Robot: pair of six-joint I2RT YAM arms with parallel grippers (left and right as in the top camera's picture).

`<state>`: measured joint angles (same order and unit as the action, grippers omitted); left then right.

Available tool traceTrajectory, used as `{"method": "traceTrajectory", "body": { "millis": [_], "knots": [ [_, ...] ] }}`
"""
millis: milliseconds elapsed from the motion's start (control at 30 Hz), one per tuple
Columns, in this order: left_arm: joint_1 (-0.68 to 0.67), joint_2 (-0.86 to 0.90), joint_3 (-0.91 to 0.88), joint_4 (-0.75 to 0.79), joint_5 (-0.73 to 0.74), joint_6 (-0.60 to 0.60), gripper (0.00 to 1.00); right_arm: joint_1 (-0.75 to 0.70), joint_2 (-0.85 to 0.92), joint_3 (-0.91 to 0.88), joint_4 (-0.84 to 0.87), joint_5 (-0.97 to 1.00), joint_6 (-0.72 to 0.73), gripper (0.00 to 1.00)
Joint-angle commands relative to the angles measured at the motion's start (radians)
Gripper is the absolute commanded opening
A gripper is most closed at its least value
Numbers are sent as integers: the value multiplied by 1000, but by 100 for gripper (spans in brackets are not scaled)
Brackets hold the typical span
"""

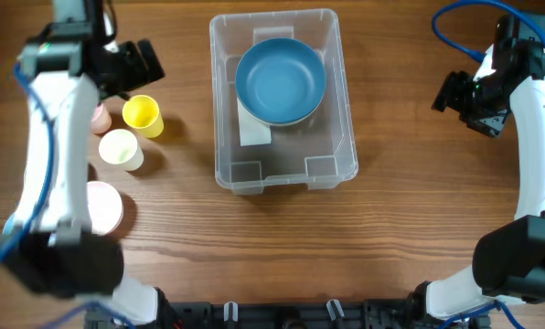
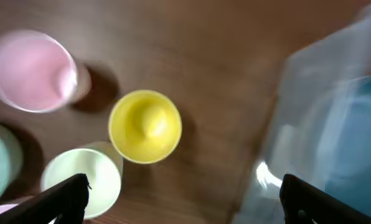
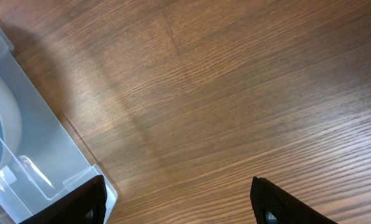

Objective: Pack container
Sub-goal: 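Retract the right gripper and grasp the yellow cup with the left gripper, then place the yellow cup in the bin's front right corner with the left gripper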

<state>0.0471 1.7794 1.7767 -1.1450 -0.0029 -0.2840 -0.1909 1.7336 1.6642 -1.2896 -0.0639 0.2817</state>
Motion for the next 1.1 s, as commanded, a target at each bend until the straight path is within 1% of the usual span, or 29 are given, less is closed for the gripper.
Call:
{"method": "traceTrajectory", "body": {
  "millis": [0,100,200,233,267,300,333,400,467,600,667,733,800,867,933,1000,1033,1067],
  "knots": [
    [0,184,4,-7,-6,-13,99,8,3,0,11,-16,-20,74],
    [0,306,4,-2,-6,-13,100,8,3,0,14,-16,-20,74],
    [0,375,4,17,-6,-13,99,8,3,0,21,-16,-20,74],
    [0,391,4,28,-6,-13,94,8,3,0,21,-16,-20,73],
    [0,393,4,33,-6,-13,85,8,3,0,21,-16,-20,72],
    [0,393,4,42,-6,-13,73,8,3,0,21,-16,-20,72],
    [0,392,4,53,-5,-13,57,8,3,0,21,-16,-20,72],
    [-5,392,4,71,14,-13,16,8,3,0,21,-16,-20,71],
    [-17,392,4,85,13,-13,4,8,3,0,21,-15,-20,71],
    [-62,392,4,118,4,-13,4,8,3,0,21,-8,-20,71],
    [-95,387,46,85,-43,-11,4,8,3,0,21,-7,-21,71],
    [-131,349,182,-45,-82,-8,4,8,3,0,21,-4,-23,71],
    [-164,284,361,-190,-78,-10,4,8,3,0,25,-4,-29,71],
    [-211,232,470,-280,-43,-13,4,8,3,0,32,-4,-28,71],
    [-292,181,521,-340,-28,-19,4,8,3,0,32,-5,-28,71],
    [-435,146,524,-352,-28,-96,4,8,3,0,32,-4,-28,71],
    [-494,147,524,-352,-27,-132,4,8,3,0,33,-4,-28,71],
    [-580,166,523,-346,-23,-177,4,8,3,0,32,-4,-28,71]
  ]
}}
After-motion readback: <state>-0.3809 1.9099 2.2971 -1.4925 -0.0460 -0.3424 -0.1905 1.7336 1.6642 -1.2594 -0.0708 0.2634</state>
